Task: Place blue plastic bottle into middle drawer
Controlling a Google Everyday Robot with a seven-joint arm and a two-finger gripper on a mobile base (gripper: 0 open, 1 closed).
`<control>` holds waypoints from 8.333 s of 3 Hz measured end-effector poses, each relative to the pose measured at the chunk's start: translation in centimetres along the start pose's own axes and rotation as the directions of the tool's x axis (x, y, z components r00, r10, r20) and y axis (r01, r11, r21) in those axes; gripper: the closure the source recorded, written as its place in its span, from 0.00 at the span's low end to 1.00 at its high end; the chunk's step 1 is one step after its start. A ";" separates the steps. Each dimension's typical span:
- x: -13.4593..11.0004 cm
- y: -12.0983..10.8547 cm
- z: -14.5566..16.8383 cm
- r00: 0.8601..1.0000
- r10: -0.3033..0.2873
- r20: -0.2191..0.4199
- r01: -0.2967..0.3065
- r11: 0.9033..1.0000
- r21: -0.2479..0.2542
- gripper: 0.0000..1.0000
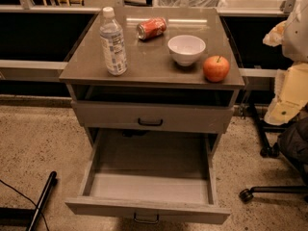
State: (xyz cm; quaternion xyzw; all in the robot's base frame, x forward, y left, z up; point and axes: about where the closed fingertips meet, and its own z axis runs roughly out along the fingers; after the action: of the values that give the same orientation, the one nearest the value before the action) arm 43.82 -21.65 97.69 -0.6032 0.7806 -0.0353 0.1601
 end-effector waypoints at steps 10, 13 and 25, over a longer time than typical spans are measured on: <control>-34.1 -13.7 19.8 0.636 0.099 0.765 -0.183 0.983 0.024 0.00; -38.8 -16.8 22.0 0.510 0.116 0.852 -0.164 0.986 -0.036 0.65; -25.5 2.2 27.2 0.380 0.149 0.913 -0.192 0.978 -0.079 1.00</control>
Offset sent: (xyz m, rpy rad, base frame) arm 0.0947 0.1044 0.0358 0.2690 -0.2210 0.2211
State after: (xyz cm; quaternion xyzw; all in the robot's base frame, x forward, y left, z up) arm 55.31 6.97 76.70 -0.4369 0.6217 0.3018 0.5758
